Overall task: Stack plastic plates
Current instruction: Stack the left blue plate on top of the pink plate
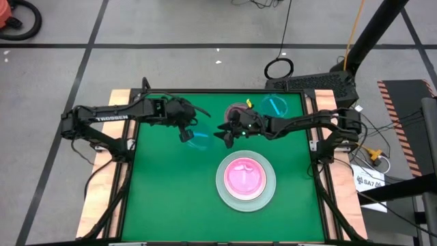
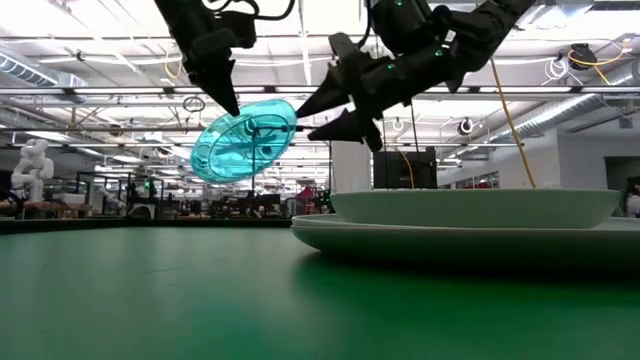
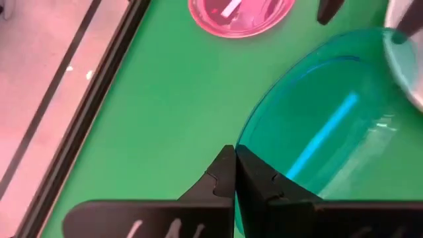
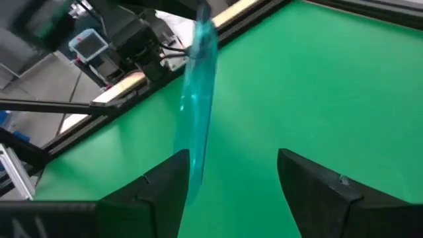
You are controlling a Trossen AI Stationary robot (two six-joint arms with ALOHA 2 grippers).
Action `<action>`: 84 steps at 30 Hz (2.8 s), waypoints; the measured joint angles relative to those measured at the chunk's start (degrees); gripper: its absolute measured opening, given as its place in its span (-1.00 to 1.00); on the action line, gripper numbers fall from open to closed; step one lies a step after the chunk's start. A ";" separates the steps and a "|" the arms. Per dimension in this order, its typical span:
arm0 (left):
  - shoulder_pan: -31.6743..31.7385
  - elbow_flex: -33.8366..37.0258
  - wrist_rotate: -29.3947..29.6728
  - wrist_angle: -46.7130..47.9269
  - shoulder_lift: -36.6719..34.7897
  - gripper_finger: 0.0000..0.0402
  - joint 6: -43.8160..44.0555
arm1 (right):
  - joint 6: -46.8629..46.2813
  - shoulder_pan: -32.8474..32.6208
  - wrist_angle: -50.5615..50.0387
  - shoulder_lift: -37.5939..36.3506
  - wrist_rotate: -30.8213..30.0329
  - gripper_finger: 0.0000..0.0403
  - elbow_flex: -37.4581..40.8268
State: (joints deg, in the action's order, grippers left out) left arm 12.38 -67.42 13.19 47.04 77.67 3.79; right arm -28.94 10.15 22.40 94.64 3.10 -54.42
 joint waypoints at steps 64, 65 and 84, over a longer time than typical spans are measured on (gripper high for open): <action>-4.11 0.04 7.17 -11.64 0.00 -0.25 -3.20 | 15.73 -4.15 -2.46 -3.61 -19.67 -0.82 -0.25; -3.92 0.04 7.18 -11.64 0.00 -0.21 -3.93 | 15.06 -4.15 -3.31 -3.84 -18.74 -0.82 -0.25; -3.36 0.07 7.03 -14.84 -0.90 0.18 -18.34 | 0.33 1.41 -36.91 -21.03 20.03 -0.83 -0.25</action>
State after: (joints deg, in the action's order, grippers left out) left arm 9.03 -67.35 20.22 32.20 76.77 -14.54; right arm -28.61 11.56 -14.51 73.61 23.13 -54.68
